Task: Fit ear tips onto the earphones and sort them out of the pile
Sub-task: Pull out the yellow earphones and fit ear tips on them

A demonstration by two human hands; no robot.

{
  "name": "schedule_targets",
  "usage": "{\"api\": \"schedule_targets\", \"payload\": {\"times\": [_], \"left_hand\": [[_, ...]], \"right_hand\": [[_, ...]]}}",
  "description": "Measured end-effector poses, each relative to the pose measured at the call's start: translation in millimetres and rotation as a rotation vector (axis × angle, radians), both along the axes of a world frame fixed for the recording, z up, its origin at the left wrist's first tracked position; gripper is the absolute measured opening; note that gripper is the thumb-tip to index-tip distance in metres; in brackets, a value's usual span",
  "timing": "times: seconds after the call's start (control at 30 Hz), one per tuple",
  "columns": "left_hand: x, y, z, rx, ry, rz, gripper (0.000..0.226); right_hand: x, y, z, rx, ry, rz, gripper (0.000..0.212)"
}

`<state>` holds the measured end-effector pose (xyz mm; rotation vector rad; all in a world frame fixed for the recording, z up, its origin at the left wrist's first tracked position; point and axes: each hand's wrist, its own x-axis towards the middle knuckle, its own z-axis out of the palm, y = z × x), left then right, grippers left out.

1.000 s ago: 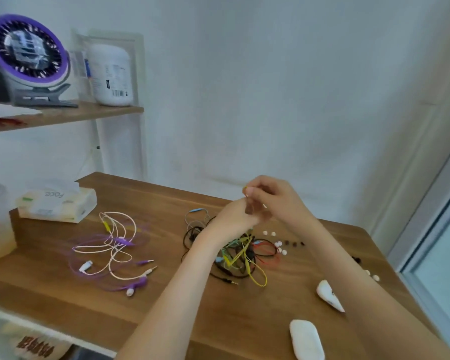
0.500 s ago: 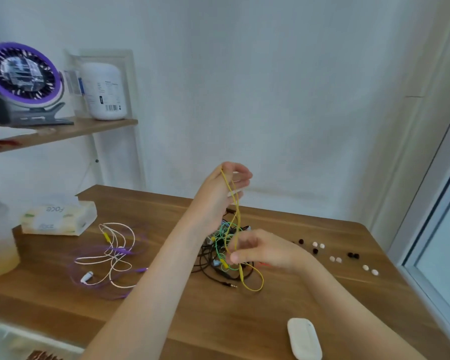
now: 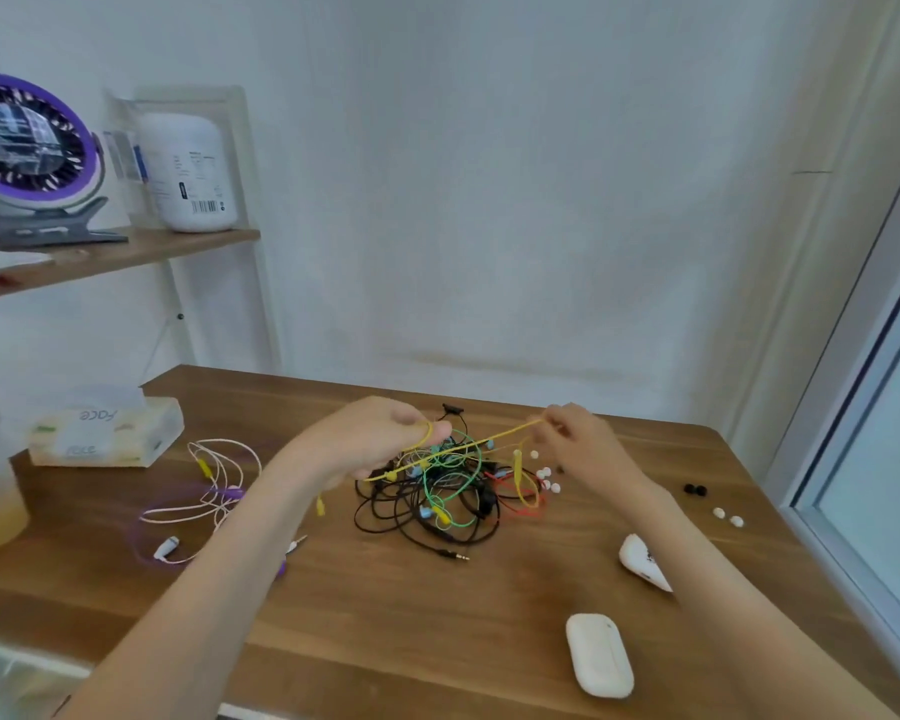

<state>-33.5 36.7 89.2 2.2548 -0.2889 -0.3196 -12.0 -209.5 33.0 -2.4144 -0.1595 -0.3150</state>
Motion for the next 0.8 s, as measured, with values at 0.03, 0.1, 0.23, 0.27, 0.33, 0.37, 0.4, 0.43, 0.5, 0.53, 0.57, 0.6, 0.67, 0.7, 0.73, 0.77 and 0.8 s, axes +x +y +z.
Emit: {"api": "schedule_targets", "payload": {"times": [0.03,0.1,0.23,0.27,0.33,0.37,0.4,0.43,0.5,0.53,0.57,0.6,0.67,0.7,0.73,0.77,0.8], "left_hand": [[0.0,-3.1,-4.2,0.019,-0.027,0.018,0.033],[-0.5,-10.1,-10.4,0.08,-0.103,0.03,0.04],[1.3,-28.9,-19.5,0.12,-0.196,-0.022,0.066],[-0.5,-34.6,-19.5,0.092,-0.197,-0.032,0.066],[-0.1,-44.8,-20.5,0.064,-0.229,-0.031,0.052],[1.6,-49.3,-20.4,0.07,-0.278,-0.015,0.033],[2.5,-52.1,-18.6,0.07,-0.339,0.014,0.015],[3.6,-54.2,-16.3,0.041,-0.397,0.043,0.019],[5.8,-54.3,-12.5,-0.066,-0.452,0.105,0.035],[6.3,-52.5,-10.5,-0.158,-0.444,0.135,0.039],[6.8,-50.5,-8.8,-0.27,-0.415,0.157,0.041],[8.1,-47.6,-7.9,-0.378,-0.379,0.183,0.042],[9.0,-42.9,-4.6,-0.566,-0.289,0.221,0.043],[9.6,-41.3,-3.0,-0.648,-0.247,0.225,0.042],[8.3,-39.6,0.3,-0.719,-0.212,0.213,0.041],[6.3,-38.6,3.3,-0.772,-0.189,0.187,0.041],[4.7,-35.3,5.8,-0.8,-0.178,0.174,0.041]], "right_hand": [[-1.4,1.5,3.9,0.057,-0.004,-0.006,0.029],[-7.1,9.1,15.4,0.196,-0.026,0.016,0.031],[-20.4,29.5,48.0,0.342,-0.143,0.129,0.034],[-23.5,33.6,55.2,0.355,-0.158,0.165,0.033],[-29.6,40.8,67.7,0.366,-0.174,0.262,0.031],[-31.9,43.2,71.8,0.364,-0.182,0.323,0.029],[-34.2,45.2,75.6,0.369,-0.192,0.384,0.027],[-35.4,45.8,77.7,0.394,-0.205,0.436,0.022],[-34.2,45.6,76.9,0.487,-0.204,0.483,0.021],[-31.3,45.0,73.4,0.531,-0.199,0.463,0.034],[-24.6,43.6,65.9,0.547,-0.184,0.417,0.048],[-18.5,44.3,58.3,0.538,-0.145,0.375,0.056],[-9.8,49.6,39.8,0.482,-0.005,0.391,0.055],[-6.2,53.9,29.6,0.471,0.077,0.451,0.051],[-3.7,60.1,21.2,0.446,0.143,0.497,0.047],[-2.7,66.8,14.7,0.399,0.177,0.514,0.042],[-2.1,76.0,10.9,0.346,0.172,0.513,0.036]]}}
